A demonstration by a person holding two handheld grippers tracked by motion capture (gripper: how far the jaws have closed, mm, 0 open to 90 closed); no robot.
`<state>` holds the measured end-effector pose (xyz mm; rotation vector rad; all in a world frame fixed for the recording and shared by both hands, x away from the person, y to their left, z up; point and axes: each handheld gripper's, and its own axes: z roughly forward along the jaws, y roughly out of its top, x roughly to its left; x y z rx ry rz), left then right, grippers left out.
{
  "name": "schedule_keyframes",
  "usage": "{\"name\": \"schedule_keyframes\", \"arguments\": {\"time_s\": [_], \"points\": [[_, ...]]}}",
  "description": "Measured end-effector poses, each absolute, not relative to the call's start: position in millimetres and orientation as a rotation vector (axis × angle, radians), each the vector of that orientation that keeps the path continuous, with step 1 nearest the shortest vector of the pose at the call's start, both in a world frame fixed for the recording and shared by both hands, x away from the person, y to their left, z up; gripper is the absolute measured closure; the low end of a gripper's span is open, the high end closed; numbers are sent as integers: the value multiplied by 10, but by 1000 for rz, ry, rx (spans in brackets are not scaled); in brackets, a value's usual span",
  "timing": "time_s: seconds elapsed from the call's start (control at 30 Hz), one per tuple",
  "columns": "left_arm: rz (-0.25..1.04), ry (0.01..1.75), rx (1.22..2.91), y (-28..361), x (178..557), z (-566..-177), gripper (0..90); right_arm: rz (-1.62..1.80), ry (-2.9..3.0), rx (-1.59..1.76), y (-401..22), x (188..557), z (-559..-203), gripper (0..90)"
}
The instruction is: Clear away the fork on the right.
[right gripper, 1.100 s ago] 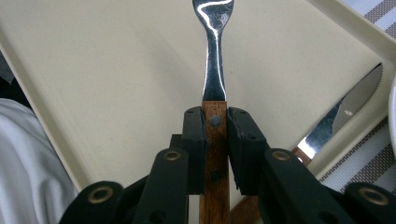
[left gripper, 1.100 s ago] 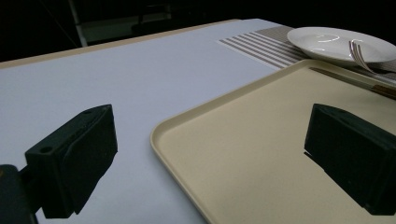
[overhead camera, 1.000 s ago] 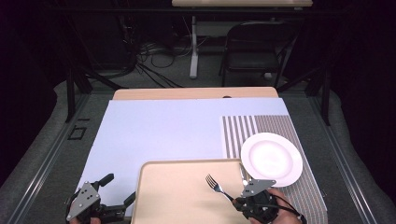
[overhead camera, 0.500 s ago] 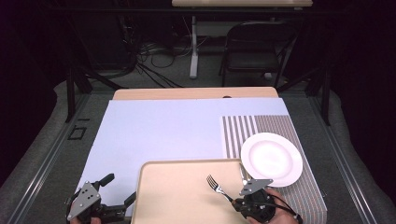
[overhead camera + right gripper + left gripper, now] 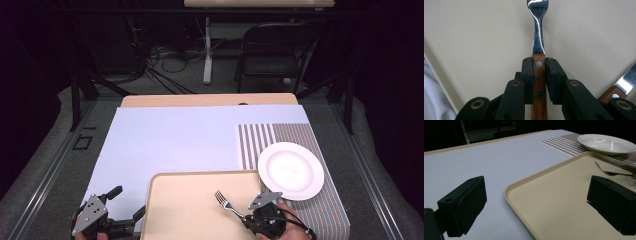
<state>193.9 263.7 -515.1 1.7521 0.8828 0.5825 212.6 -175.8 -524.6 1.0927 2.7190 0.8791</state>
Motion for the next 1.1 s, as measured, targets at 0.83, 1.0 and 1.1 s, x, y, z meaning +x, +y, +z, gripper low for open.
{"name": "schedule_keyframes", "arguments": {"time_s": [0.83, 1.0, 1.1], "points": [[579, 884, 1752, 2636, 1939, -5155, 29, 844, 2730, 1116, -1735, 2172, -5372, 769], [579, 883, 1753, 2633, 1939, -5155, 29, 856, 2714, 1105, -1732, 2167, -5384, 765], [578, 882, 1753, 2633, 1939, -5155, 29, 880, 2720, 1099, -1734, 2168, -5391, 762]]}}
